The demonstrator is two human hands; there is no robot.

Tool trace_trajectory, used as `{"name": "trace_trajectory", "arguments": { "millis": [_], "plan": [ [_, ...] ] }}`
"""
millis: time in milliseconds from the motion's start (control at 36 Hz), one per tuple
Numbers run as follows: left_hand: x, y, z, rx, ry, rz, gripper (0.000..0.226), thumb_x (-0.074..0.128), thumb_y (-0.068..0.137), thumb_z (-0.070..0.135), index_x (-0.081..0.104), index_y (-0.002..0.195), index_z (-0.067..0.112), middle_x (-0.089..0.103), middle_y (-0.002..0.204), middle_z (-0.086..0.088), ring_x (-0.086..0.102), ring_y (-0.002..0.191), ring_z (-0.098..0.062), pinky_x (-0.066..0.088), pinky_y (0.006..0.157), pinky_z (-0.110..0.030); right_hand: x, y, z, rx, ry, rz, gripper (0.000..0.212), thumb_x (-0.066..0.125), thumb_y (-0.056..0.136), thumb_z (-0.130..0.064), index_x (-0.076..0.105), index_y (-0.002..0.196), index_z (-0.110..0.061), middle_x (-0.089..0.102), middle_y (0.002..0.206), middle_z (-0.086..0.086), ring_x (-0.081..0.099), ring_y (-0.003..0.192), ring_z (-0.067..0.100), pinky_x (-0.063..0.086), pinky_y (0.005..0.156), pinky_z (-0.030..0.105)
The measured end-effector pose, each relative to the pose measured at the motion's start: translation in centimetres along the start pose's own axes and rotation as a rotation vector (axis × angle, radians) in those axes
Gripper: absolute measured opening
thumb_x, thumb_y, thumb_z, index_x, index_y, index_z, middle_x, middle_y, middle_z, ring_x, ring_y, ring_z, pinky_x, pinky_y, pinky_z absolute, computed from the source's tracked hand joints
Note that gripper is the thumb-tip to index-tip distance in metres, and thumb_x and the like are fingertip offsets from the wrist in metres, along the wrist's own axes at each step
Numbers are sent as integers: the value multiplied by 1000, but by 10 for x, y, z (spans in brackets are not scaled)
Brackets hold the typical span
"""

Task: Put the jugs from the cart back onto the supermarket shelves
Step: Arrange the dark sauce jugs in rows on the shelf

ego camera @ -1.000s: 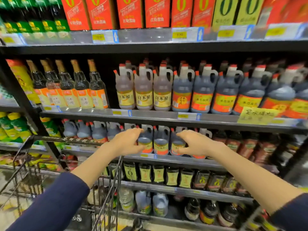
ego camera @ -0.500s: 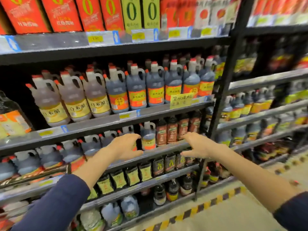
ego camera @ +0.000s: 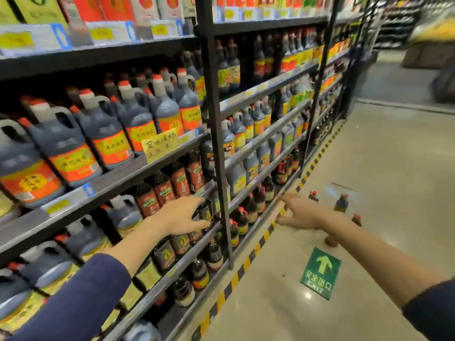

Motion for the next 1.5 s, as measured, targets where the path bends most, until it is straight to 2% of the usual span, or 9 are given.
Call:
{"name": "trace_trajectory", "arguments": {
  "millis": [111,361,528,583,694,806,917,1139,1500],
  "plan": [
    [0,32,30,86,3,-16,76,49,88,61,30,147,16,47,142,-3,48,126,-21,45,100,-39,10,-21,36,110,36,31,68,51,91,-50,38,140,-5,43,141,13,41,128,28,38,105,38],
    [-2,120,110,237,67,-46,80,46,88,65,29,148,16,38,150,-2,43,133,-21,42,104,-35,17,-54,124,279,139,51,70,56,89,-46,33,143,-10,40,145,12,43,129,28,38,106,38],
    [-7,177,168,289,51,-53,71,50,89,60,38,142,15,47,141,-4,48,126,-22,44,100,-37,11,-54,196,357,135,77,55,58,87,-47,49,124,-8,54,121,10,52,99,21,45,85,32],
    [-8,196,182,293,27,-55,68,50,87,62,44,134,14,54,133,-6,54,117,-23,47,95,-40,6,-53,215,358,142,72,53,58,88,-45,49,125,-8,55,120,10,48,96,18,42,85,29],
    [-8,228,211,301,13,-48,72,50,85,65,43,135,15,57,129,-4,55,115,-21,49,93,-42,-4,-52,251,360,146,60,61,58,89,-44,43,136,-8,49,135,10,48,119,23,39,97,30],
    [-5,255,234,301,4,-53,80,50,86,64,31,147,16,48,142,-2,47,128,-20,47,99,-41,-10,-45,282,372,179,52,65,59,89,-42,38,141,-8,44,143,10,43,128,23,36,103,29],
    [-5,283,250,310,-44,-84,82,51,87,61,25,150,15,35,152,-3,35,138,-21,37,109,-40,-12,-31,308,381,184,27,68,59,89,-43,35,142,-8,41,145,11,41,130,24,35,104,29],
    [-13,360,260,346,-39,-100,78,52,88,59,29,148,15,37,150,-3,37,136,-21,38,107,-40,-16,28,355,410,176,-1,57,60,89,-41,47,131,-5,51,132,14,48,118,26,39,95,31],
    [-42,543,254,492,30,-192,82,53,88,58,24,150,13,34,153,-4,38,136,-21,39,107,-34,-46,156,426,552,169,5,59,57,88,-45,48,131,-6,52,131,11,48,119,25,42,99,33]
  ]
}}
Point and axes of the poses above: each hand's wrist, its own y-axis towards the middle knuckle, its own x-axis out of the palm, z = x × y, the point moved 3 cm from there along y, towards the middle knuckle
